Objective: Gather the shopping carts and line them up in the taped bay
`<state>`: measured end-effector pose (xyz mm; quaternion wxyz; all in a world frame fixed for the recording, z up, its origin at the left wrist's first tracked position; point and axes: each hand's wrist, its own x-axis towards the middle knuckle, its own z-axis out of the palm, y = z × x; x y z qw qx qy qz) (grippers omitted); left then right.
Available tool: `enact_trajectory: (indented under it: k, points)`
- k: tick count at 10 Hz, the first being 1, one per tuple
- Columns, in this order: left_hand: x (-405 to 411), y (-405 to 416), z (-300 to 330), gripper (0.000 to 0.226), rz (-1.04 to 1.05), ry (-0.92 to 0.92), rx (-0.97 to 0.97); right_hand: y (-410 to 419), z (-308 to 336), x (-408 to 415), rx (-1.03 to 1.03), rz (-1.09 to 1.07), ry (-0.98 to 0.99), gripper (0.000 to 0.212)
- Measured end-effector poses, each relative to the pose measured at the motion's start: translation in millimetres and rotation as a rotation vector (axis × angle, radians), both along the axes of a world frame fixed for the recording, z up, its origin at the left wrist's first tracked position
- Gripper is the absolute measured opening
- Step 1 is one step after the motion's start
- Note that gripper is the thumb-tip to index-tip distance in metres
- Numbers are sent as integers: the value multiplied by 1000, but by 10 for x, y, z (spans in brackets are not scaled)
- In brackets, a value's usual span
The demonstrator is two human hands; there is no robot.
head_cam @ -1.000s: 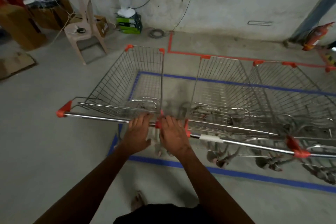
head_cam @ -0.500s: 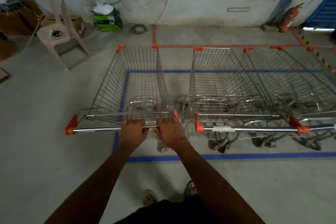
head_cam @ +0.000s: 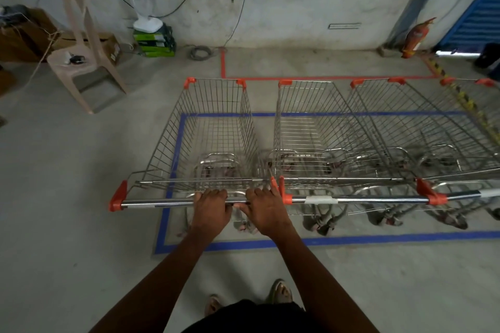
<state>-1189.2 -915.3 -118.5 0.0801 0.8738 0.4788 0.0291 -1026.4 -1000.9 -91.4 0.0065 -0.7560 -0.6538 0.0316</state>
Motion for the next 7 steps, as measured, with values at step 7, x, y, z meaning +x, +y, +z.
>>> enact_trajectory:
  k: [7]
  points:
    - [-4, 56, 257, 83, -92, -4, -247, 16, -7, 162, -2, 9, 219, 57]
